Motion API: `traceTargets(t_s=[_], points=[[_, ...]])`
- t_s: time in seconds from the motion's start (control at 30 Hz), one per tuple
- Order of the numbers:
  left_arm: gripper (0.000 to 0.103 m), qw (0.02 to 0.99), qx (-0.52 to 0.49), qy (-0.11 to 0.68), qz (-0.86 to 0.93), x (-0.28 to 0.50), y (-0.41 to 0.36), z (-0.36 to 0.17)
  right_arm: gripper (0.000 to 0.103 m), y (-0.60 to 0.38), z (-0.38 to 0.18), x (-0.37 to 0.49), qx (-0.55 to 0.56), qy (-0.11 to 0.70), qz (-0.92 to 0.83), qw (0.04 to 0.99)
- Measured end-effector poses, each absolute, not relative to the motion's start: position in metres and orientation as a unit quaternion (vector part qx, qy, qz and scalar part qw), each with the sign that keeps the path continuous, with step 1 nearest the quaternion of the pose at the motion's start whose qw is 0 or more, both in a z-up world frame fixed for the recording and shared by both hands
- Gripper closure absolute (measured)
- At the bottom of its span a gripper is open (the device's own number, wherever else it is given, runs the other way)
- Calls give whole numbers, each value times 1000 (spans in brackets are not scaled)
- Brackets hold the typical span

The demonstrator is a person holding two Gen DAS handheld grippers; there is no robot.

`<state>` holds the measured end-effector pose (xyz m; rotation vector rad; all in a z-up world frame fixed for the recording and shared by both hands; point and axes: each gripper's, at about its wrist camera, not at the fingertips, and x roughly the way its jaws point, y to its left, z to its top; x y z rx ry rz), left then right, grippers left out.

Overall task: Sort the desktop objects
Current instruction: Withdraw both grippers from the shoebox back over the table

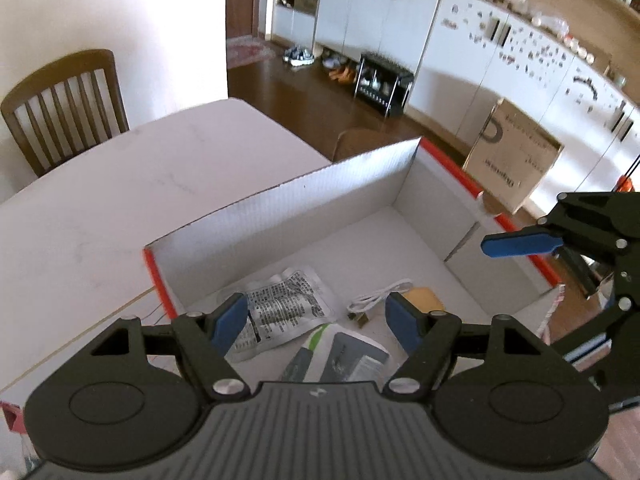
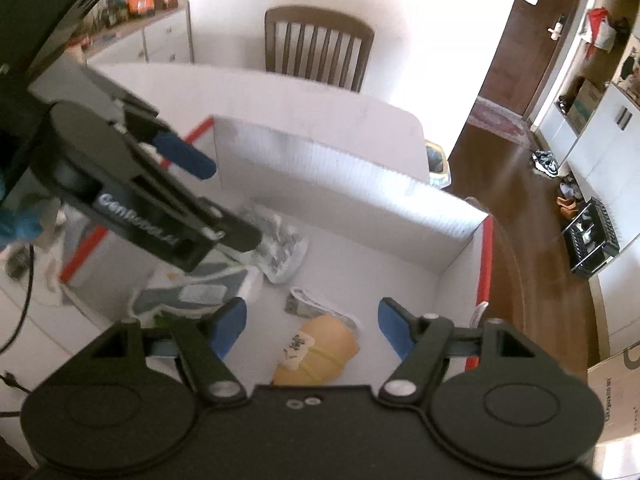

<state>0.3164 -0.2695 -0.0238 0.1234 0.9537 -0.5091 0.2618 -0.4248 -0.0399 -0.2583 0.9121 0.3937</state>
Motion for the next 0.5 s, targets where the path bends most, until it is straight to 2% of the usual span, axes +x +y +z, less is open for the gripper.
traceTargets(t_s=[0.5], points=[[28, 880, 26, 406, -246, 243, -211, 22, 30, -403, -3, 217, -62, 404, 193, 892]])
